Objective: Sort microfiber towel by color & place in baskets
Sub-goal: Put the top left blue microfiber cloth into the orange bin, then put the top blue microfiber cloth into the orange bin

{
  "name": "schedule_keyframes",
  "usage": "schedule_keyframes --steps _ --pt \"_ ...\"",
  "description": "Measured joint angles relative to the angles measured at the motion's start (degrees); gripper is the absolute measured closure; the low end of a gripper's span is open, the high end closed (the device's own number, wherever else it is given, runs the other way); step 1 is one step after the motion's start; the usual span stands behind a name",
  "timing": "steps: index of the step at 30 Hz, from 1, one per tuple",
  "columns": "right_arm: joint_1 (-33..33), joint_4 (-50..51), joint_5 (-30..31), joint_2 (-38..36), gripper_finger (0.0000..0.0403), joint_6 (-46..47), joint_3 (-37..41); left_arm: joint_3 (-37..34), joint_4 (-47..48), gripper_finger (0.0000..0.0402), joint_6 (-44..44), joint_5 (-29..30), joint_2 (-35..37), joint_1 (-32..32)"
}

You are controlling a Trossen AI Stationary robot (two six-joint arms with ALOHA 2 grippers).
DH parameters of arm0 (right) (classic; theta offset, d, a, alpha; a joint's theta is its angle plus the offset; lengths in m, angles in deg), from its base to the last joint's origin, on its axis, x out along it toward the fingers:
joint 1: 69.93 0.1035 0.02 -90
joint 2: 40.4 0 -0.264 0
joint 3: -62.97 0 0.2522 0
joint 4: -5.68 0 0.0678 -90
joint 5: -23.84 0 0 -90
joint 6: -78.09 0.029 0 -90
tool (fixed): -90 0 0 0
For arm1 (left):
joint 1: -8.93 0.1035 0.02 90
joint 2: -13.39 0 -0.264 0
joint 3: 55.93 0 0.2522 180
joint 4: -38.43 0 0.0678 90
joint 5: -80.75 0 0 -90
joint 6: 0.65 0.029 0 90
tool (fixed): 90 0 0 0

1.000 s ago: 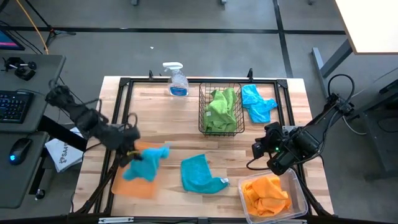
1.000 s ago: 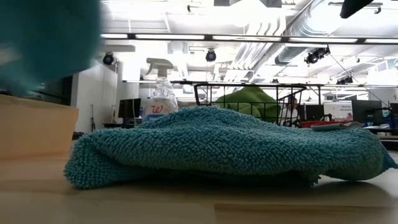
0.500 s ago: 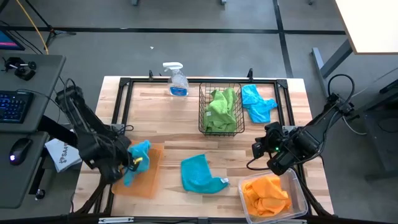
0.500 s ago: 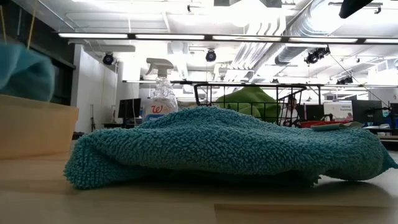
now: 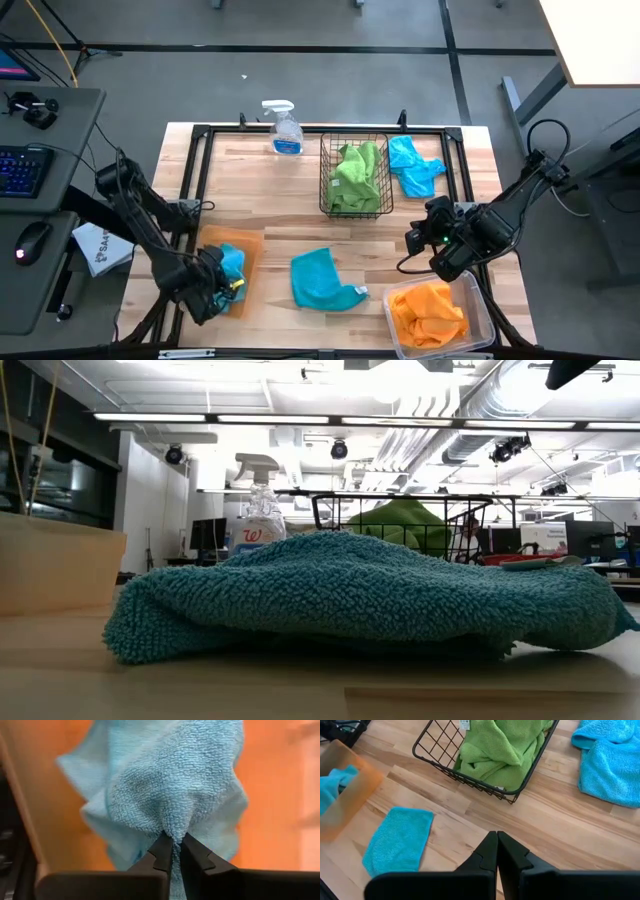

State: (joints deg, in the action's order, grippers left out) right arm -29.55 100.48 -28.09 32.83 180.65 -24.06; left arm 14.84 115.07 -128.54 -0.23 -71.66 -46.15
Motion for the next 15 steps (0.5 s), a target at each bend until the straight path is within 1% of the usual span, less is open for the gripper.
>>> schedule_keyframes --steps 2,7,15 --pt "0.00 0.00 -0.06 0.00 0.0402 -0.03 0.00 0.00 0.97 0.0376 0.45 -1.42 0.04 1.16" --pt "0.00 0.00 -0.14 0.00 0.0402 -0.15 0.00 0.62 0.89 0.0325 5.77 -1.73 2.83 4.11" --pt "0.00 0.15 -1.10 0.00 0.0402 -1.17 0.00 3.79 0.72 0.0246 22.30 -1.26 11.57 8.66"
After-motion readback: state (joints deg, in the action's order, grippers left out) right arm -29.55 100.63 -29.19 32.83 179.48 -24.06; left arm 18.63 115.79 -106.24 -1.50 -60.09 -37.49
